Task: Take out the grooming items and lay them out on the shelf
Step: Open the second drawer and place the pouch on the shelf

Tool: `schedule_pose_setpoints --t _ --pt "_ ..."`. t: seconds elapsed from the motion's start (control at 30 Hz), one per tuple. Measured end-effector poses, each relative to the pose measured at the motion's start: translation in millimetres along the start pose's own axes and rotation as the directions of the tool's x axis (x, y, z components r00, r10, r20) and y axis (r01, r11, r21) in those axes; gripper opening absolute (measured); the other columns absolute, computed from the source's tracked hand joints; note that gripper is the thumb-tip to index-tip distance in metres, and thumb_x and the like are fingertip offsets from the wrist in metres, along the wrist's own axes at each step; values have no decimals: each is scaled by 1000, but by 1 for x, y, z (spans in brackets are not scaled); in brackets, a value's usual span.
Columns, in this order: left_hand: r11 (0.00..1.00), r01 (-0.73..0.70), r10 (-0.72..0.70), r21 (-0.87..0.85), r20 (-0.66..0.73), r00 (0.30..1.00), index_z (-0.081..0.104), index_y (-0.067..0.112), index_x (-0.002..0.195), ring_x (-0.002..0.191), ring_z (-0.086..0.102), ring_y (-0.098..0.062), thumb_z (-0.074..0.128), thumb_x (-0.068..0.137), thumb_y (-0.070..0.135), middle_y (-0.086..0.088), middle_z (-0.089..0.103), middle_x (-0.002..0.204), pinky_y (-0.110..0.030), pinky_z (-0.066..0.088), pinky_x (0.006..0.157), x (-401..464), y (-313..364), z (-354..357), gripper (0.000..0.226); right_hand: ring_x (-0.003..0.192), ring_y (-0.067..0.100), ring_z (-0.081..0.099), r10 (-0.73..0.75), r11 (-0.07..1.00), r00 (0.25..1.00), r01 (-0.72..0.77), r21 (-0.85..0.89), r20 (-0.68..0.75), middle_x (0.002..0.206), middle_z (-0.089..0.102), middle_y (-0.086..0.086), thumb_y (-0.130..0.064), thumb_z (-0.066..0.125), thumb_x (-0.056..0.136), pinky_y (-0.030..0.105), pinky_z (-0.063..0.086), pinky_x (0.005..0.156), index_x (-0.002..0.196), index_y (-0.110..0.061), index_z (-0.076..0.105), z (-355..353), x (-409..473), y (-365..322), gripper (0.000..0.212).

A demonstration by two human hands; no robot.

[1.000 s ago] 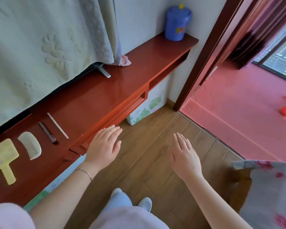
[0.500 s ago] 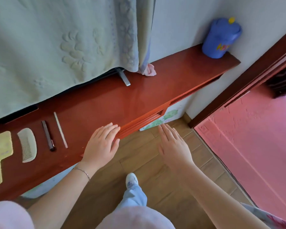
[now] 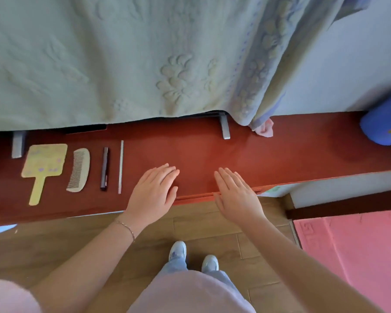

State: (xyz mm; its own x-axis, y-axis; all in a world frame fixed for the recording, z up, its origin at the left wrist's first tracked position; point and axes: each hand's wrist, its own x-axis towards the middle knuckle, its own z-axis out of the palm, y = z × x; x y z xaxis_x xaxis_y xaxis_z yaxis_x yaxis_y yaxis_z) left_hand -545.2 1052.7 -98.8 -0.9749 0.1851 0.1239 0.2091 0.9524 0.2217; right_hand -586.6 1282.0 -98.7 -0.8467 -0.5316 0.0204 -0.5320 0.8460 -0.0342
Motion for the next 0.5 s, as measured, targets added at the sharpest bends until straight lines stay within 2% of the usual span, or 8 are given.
schedule_pose_setpoints --t 0.13,0.23,0.3,0.33,0.4,0.47,0.5 --pt "993 115 -115 32 1 993 58 8 122 121 52 -22 37 91 27 -6 61 123 -38 39 102 -13 6 9 43 119 26 55 -149 988 987 150 -26 52 126 60 13 -33 31 87 41 37 102 124 -2 57 10 17 1 55" --pt "977 211 -211 29 -7 977 59 8 121 120 53 -22 37 90 27 -6 62 122 -37 39 101 -19 16 13 43 119 25 55 -220 975 972 218 34 87 126 60 12 -32 32 87 42 39 101 124 -3 57 17 22 6 54" --pt "949 310 -312 -62 -20 950 59 8 122 121 52 -21 36 90 29 -6 62 123 -36 39 101 -24 25 18 44 120 24 54 -254 953 967 245 180 24 128 59 10 -25 42 89 41 41 101 126 -4 55 16 22 10 45" --pt "918 369 -376 -142 -26 926 58 9 123 123 50 -21 35 91 30 -5 60 124 -35 38 101 -27 29 20 45 121 22 53 -250 919 968 241 314 -11 129 58 8 -19 50 88 37 42 102 127 -6 55 14 19 13 42" --pt "839 463 -489 -285 -25 872 57 10 124 125 47 -18 34 91 33 -3 59 126 -33 36 104 -38 39 25 46 119 9 52 -191 763 982 145 630 5 125 59 -2 -15 55 83 22 41 99 126 -13 57 4 10 16 43" --pt "748 541 -587 -384 0 810 57 13 123 121 45 -9 35 92 34 2 58 124 -27 33 103 -53 55 31 43 108 -1 55 -100 500 971 -141 855 218 114 63 -13 -20 52 81 12 40 93 114 -22 64 -1 -5 13 35" --pt "668 590 -650 -453 31 759 57 15 123 117 46 -5 37 95 31 5 58 121 -24 32 101 -60 65 32 38 101 2 59 -61 328 928 -330 885 369 106 68 -12 -21 52 81 15 43 89 106 -24 67 1 -12 10 29"
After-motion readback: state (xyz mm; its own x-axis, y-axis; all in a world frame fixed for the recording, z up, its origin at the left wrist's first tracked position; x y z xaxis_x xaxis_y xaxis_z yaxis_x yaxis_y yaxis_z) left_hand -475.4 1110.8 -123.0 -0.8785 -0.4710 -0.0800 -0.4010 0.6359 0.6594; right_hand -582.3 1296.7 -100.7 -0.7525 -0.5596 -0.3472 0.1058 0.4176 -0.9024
